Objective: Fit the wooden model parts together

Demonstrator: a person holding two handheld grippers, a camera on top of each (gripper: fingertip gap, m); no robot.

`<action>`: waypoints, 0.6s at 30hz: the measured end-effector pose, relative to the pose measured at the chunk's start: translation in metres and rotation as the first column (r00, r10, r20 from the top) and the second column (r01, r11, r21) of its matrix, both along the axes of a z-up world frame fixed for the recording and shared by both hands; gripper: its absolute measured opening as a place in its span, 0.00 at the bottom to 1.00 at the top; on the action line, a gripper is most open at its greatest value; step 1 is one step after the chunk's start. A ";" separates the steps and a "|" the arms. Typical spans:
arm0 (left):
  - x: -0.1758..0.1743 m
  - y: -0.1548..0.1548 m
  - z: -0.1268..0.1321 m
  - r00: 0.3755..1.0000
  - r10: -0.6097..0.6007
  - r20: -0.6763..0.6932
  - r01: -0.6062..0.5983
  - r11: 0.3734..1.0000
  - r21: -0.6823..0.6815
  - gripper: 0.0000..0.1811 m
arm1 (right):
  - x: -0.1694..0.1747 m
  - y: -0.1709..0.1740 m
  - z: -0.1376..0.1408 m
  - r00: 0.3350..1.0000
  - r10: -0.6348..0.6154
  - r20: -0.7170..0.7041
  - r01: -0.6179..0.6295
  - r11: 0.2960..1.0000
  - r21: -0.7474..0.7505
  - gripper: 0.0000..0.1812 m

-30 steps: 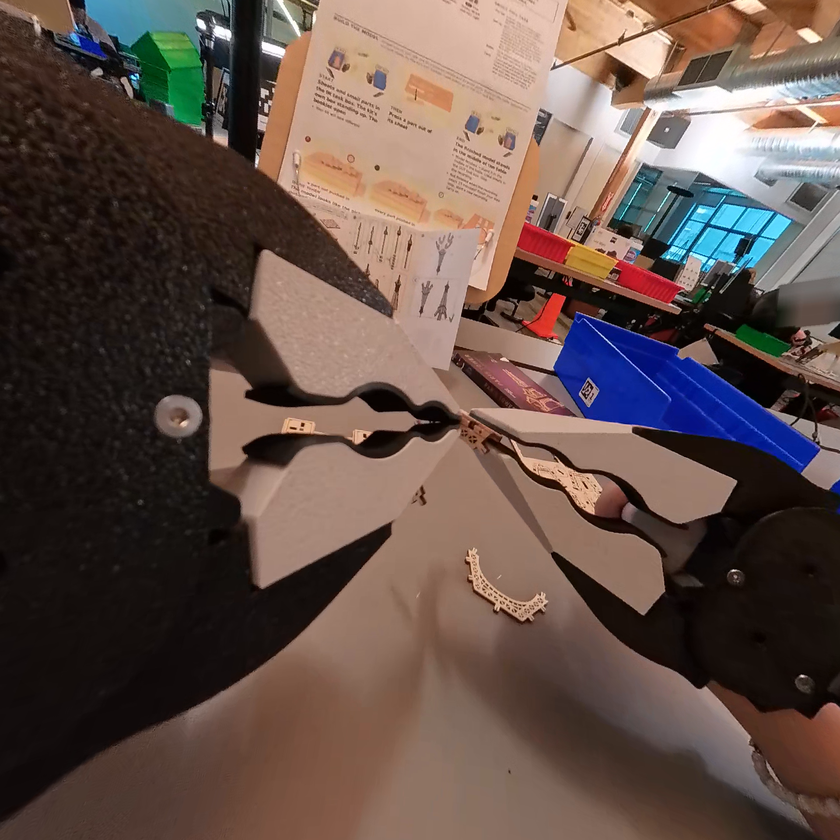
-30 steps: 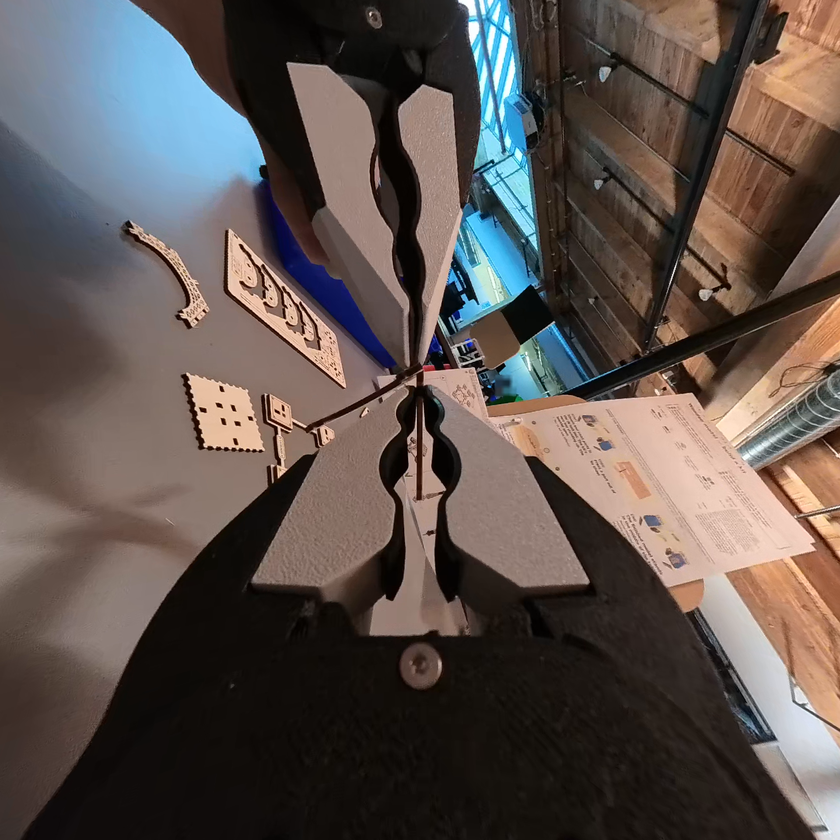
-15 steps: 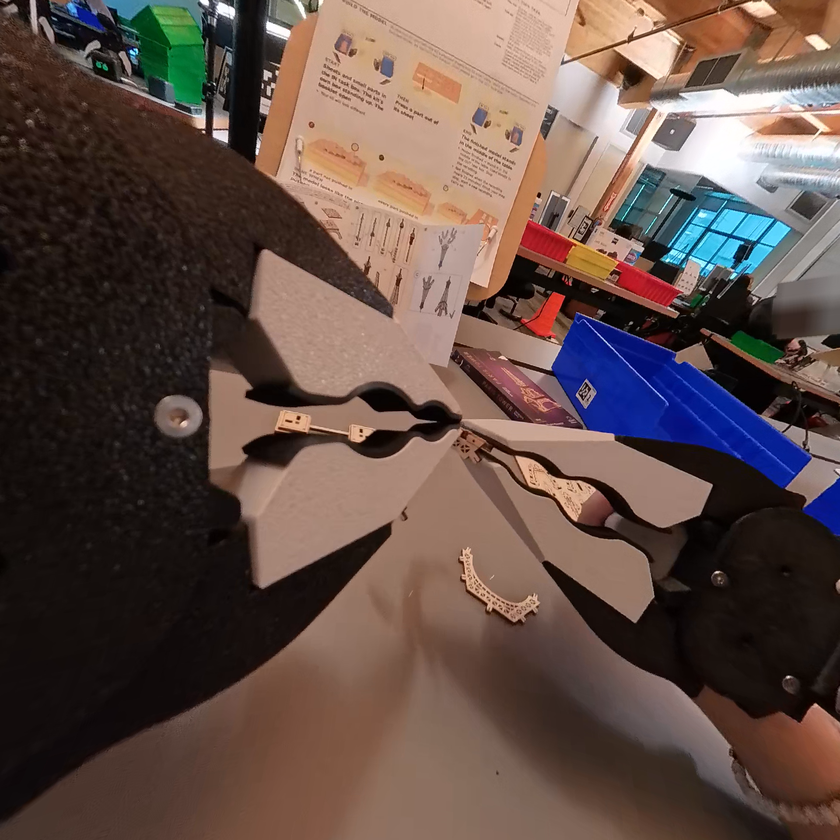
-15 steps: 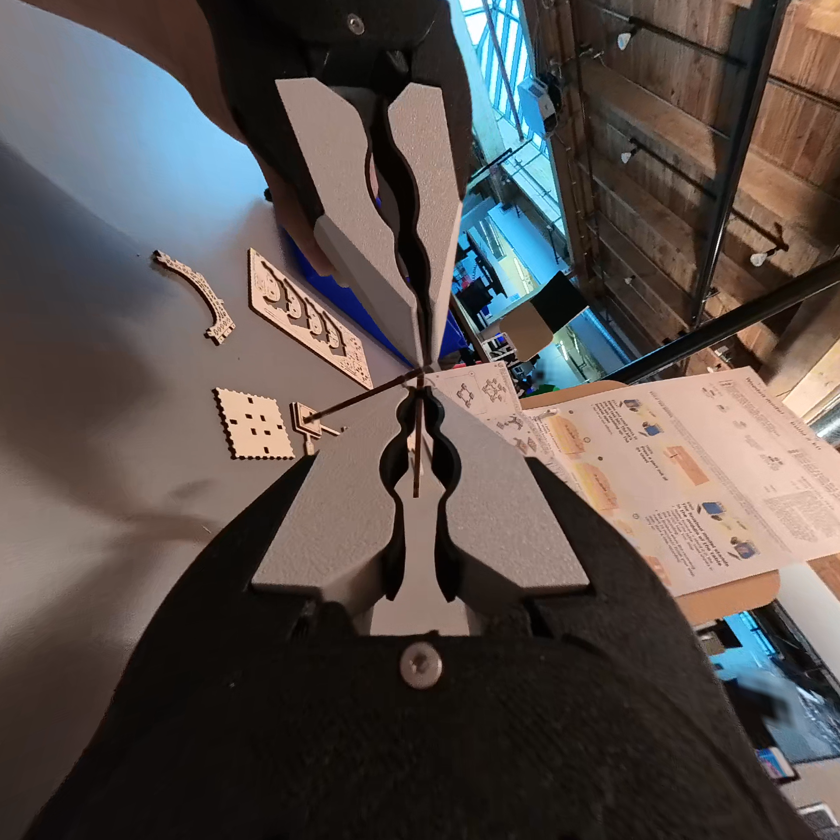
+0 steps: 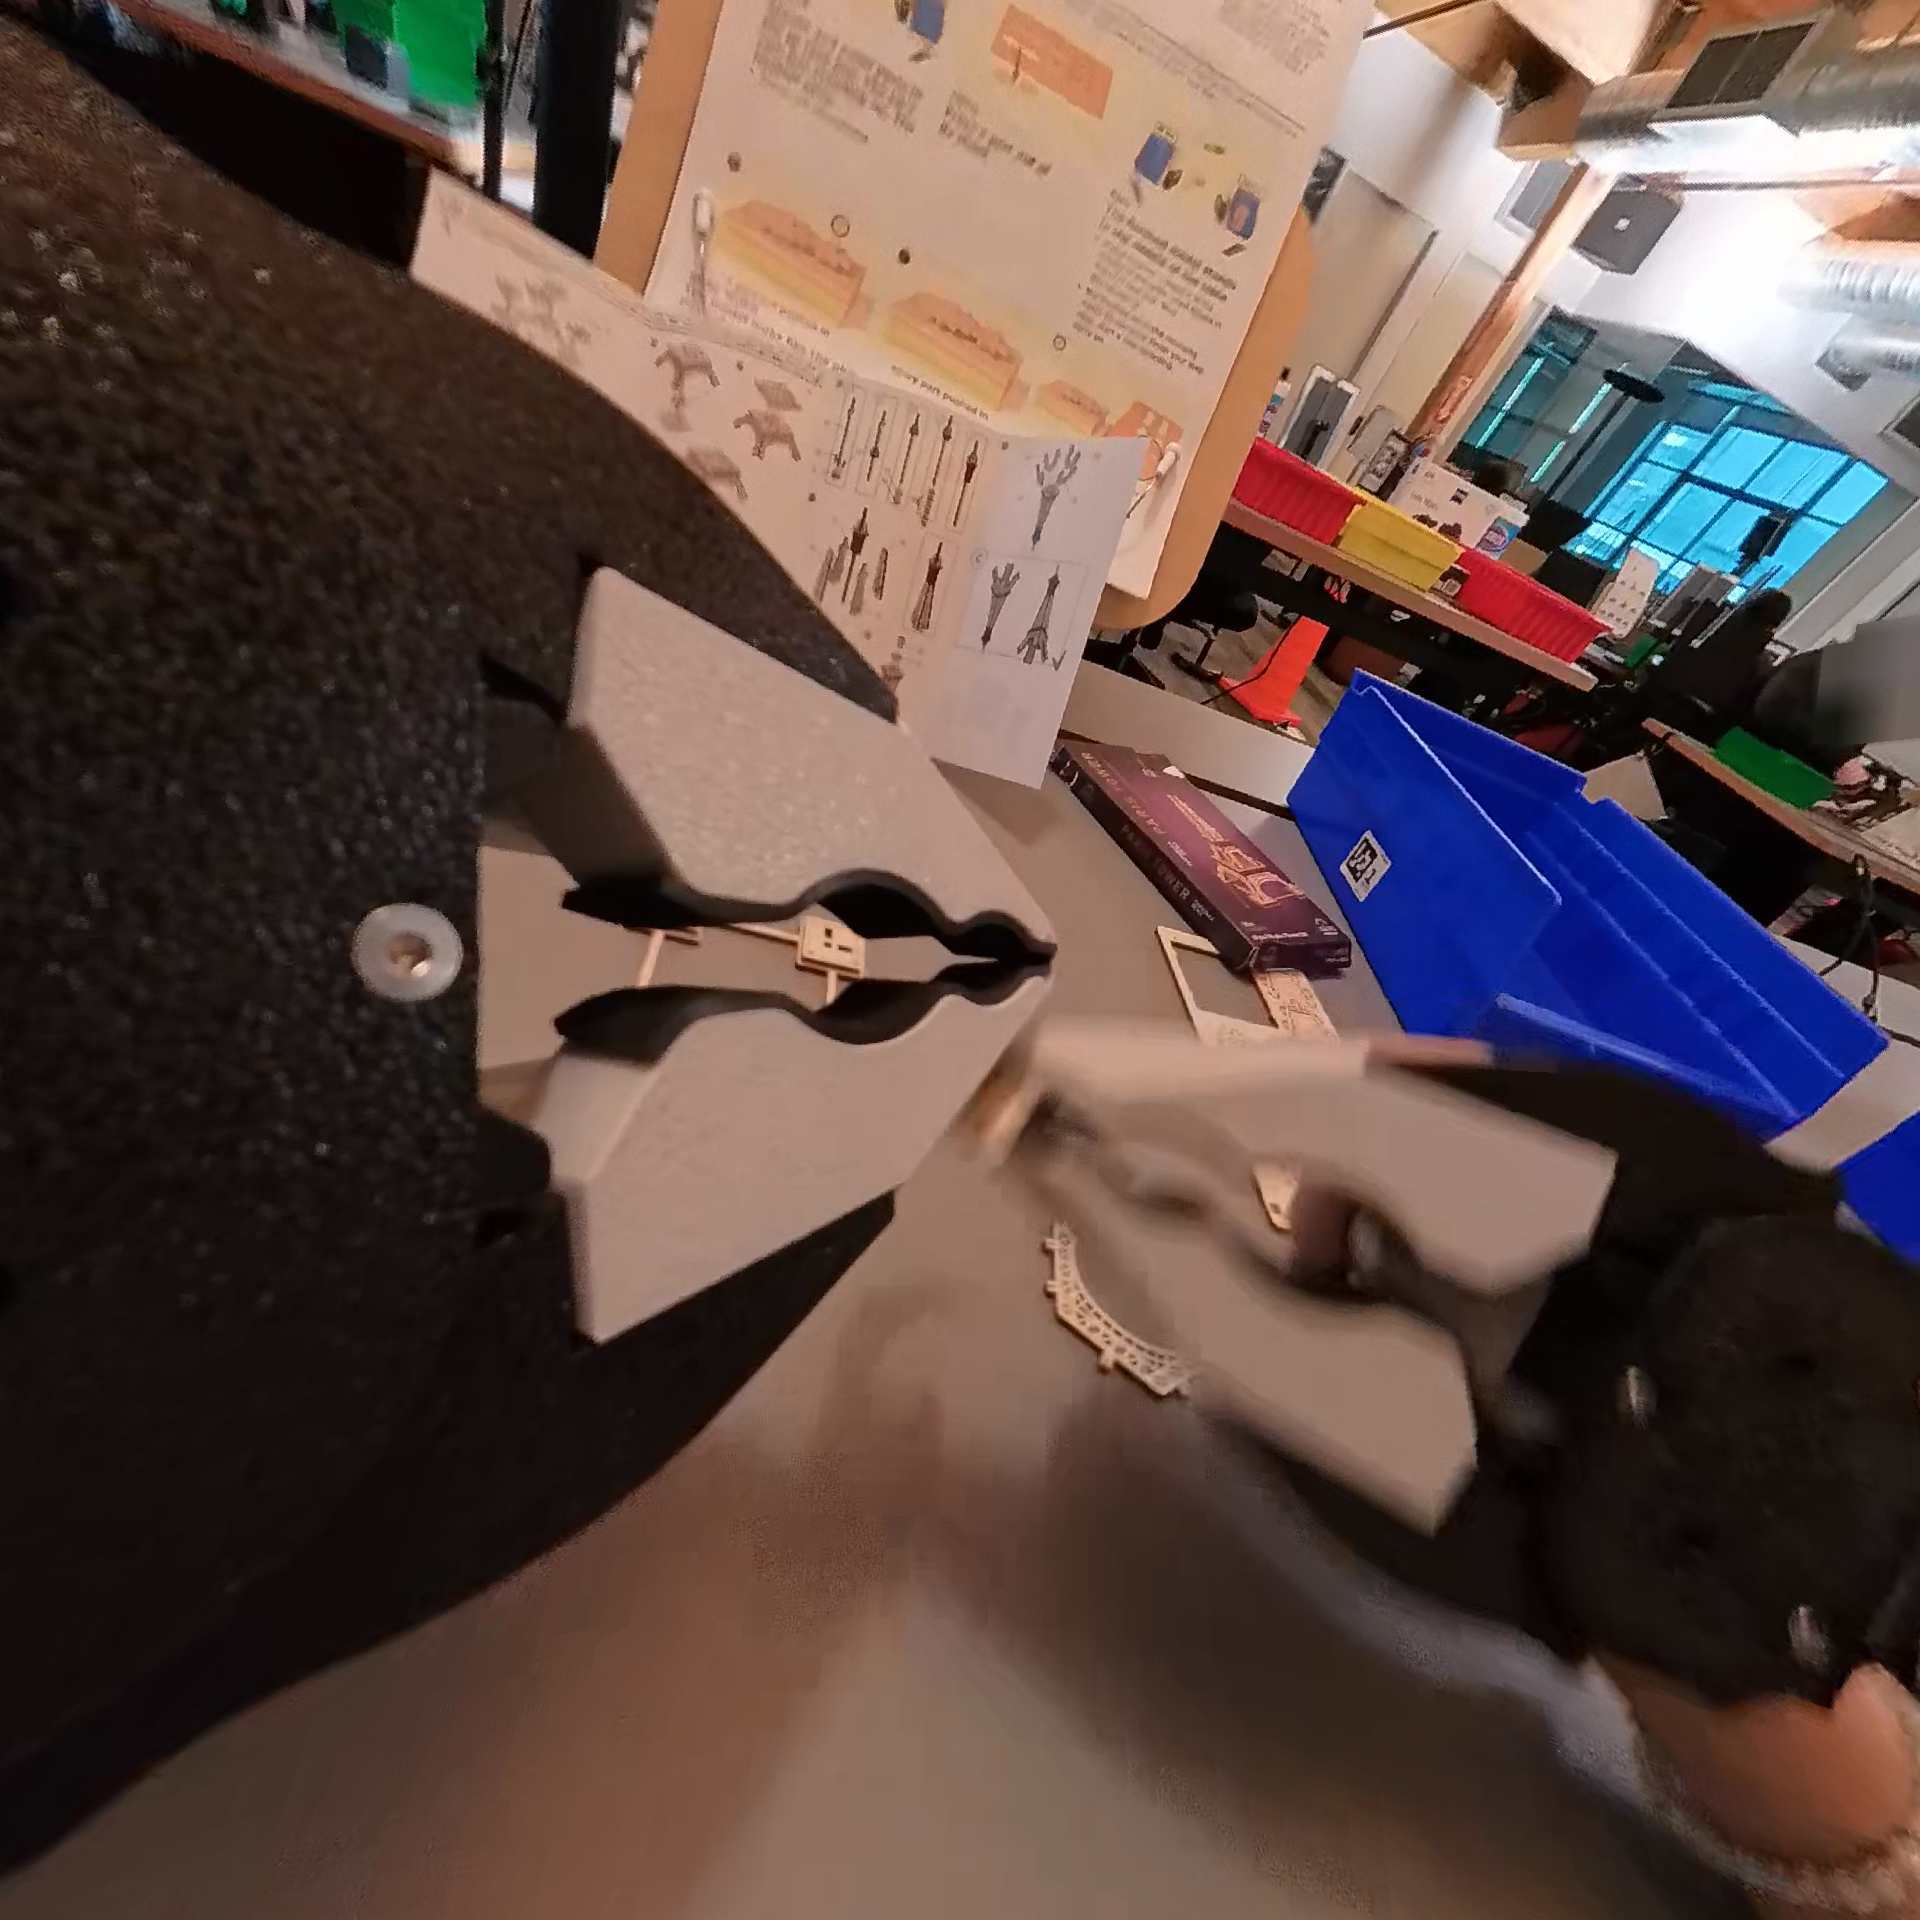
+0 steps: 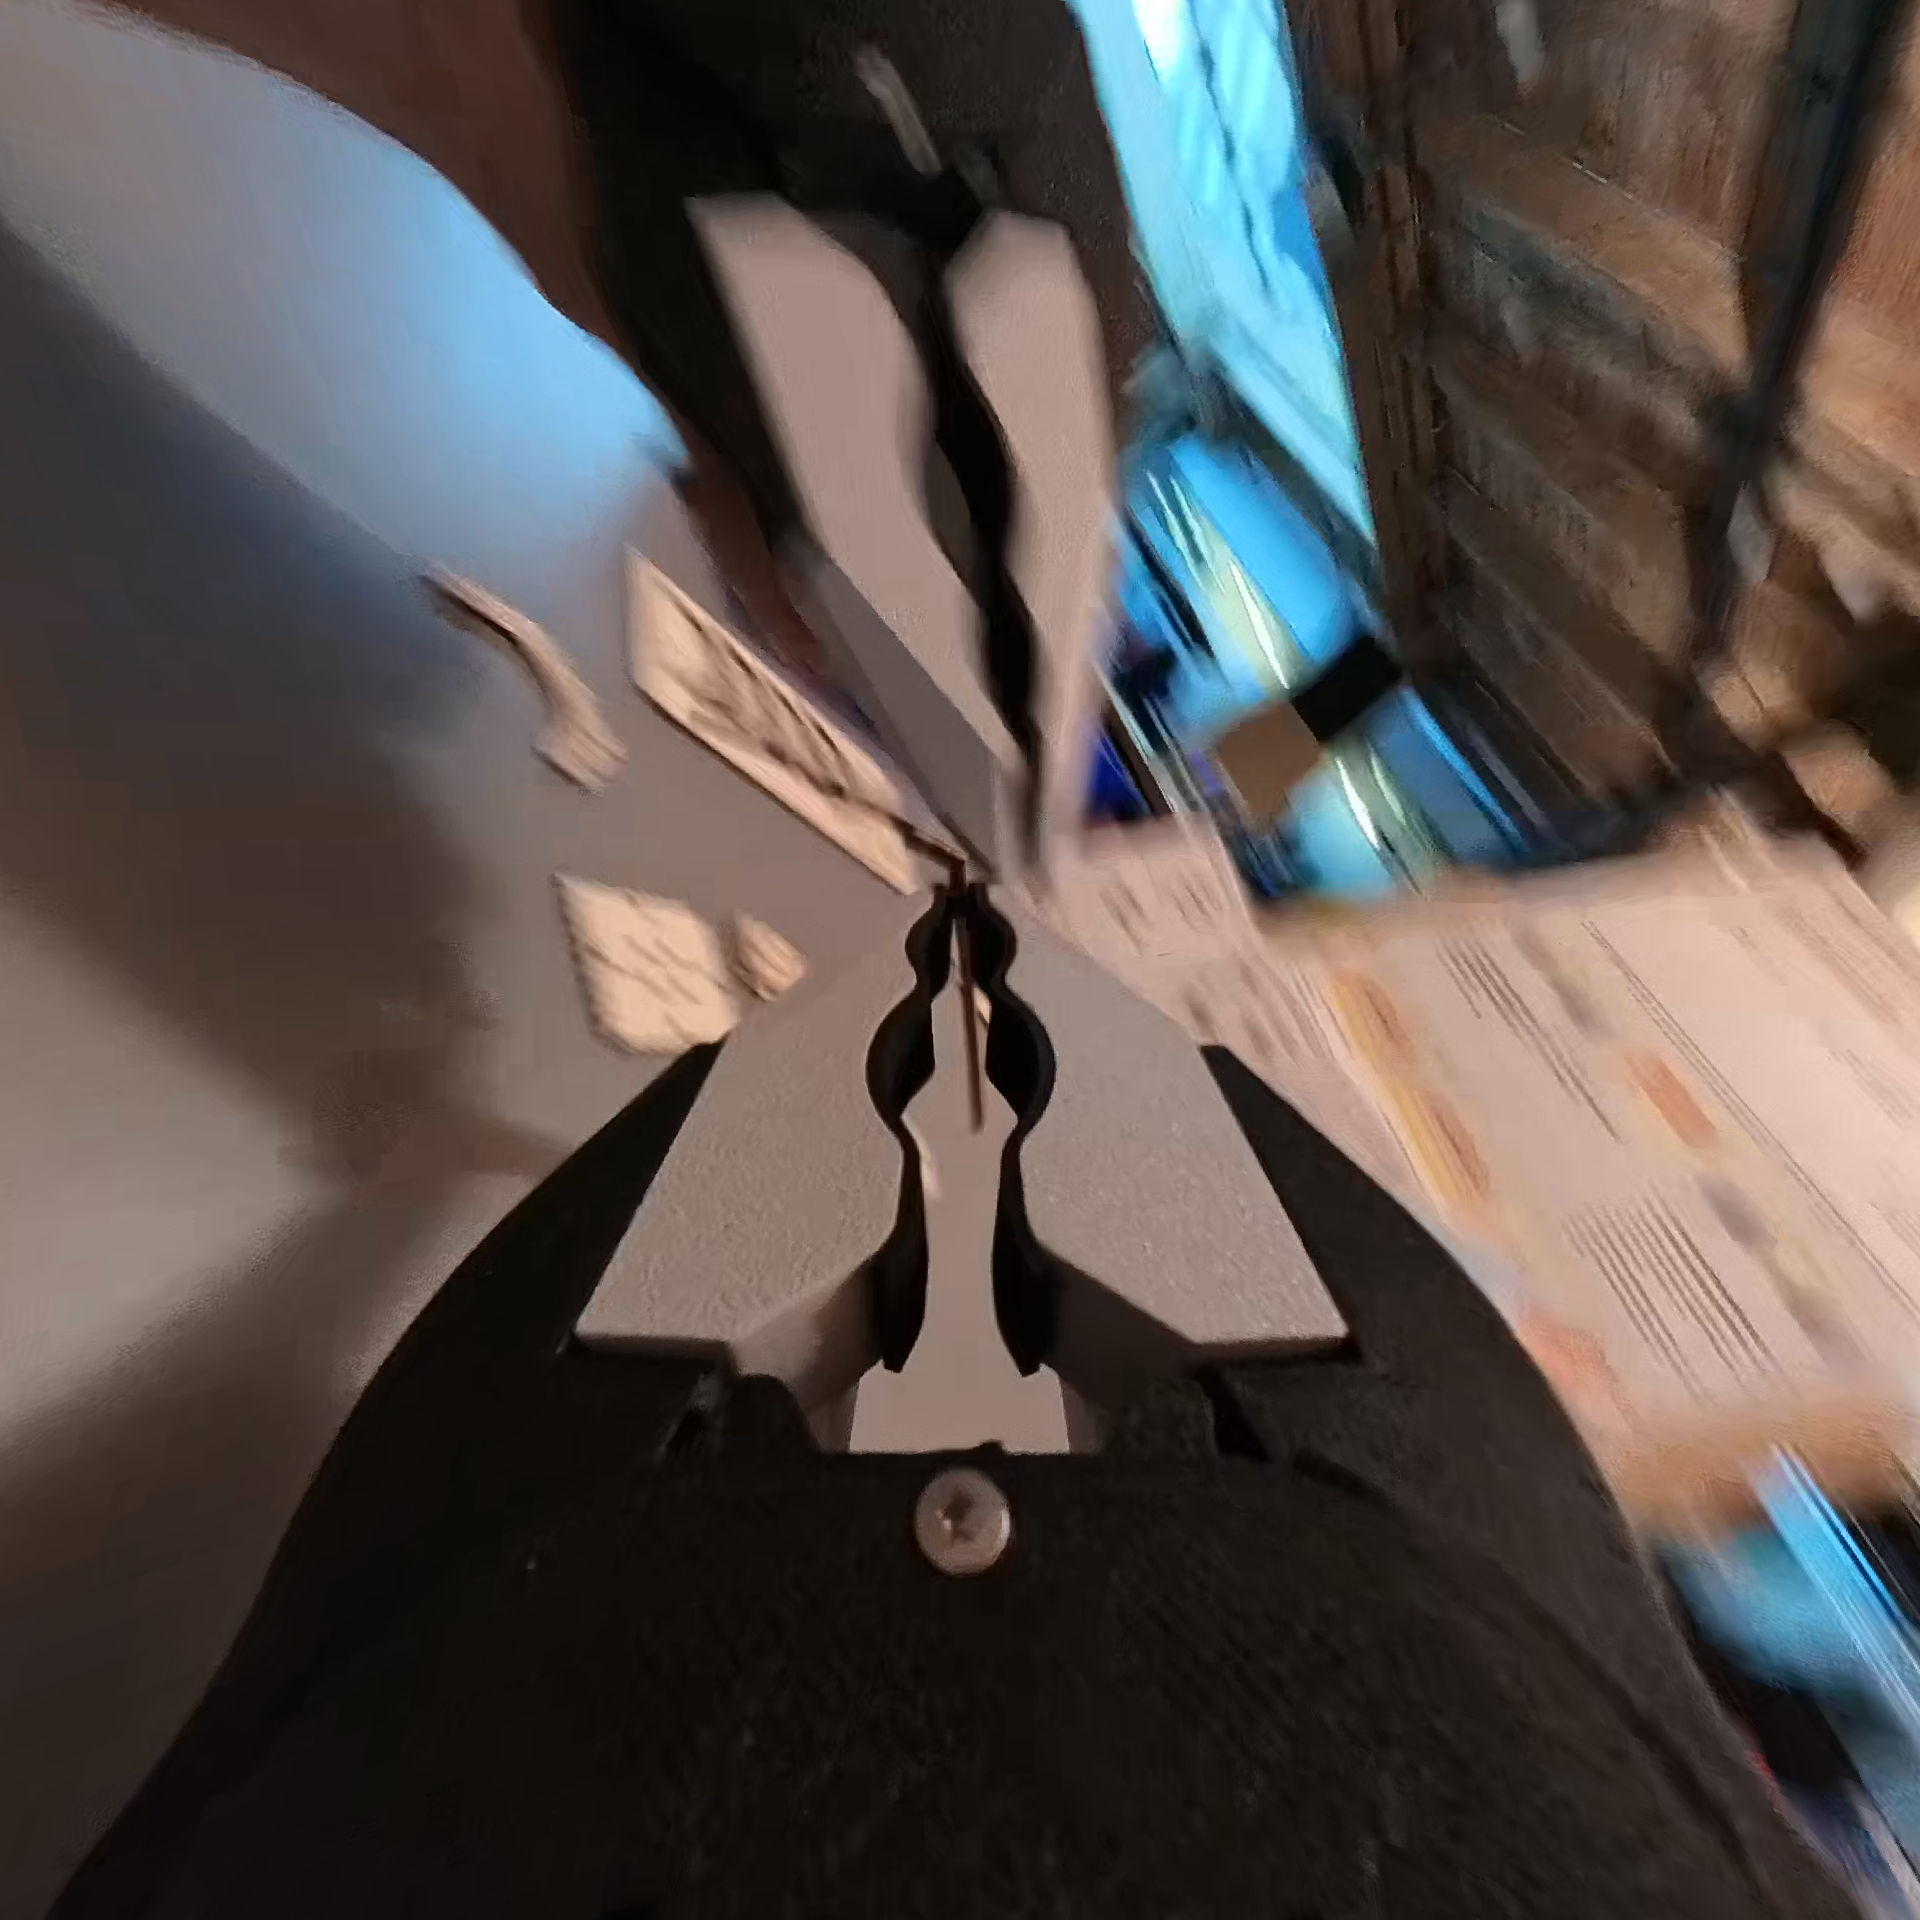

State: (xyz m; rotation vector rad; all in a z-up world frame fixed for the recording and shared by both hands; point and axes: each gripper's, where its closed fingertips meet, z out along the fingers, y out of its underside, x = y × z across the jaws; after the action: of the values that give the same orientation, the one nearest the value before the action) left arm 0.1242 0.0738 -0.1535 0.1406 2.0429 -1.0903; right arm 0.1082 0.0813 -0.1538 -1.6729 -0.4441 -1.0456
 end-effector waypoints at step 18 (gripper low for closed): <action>0.007 0.017 0.031 0.990 0.127 -0.066 -0.134 0.984 -0.115 0.00 | 0.031 -0.021 0.036 0.873 -0.284 0.396 0.289 0.956 0.047 0.00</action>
State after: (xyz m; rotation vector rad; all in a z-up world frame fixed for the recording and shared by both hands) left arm 0.1311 0.0908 -0.1228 -0.0850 2.0021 -1.1417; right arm 0.1388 0.0601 -0.1181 -1.5646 -0.4726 -1.6242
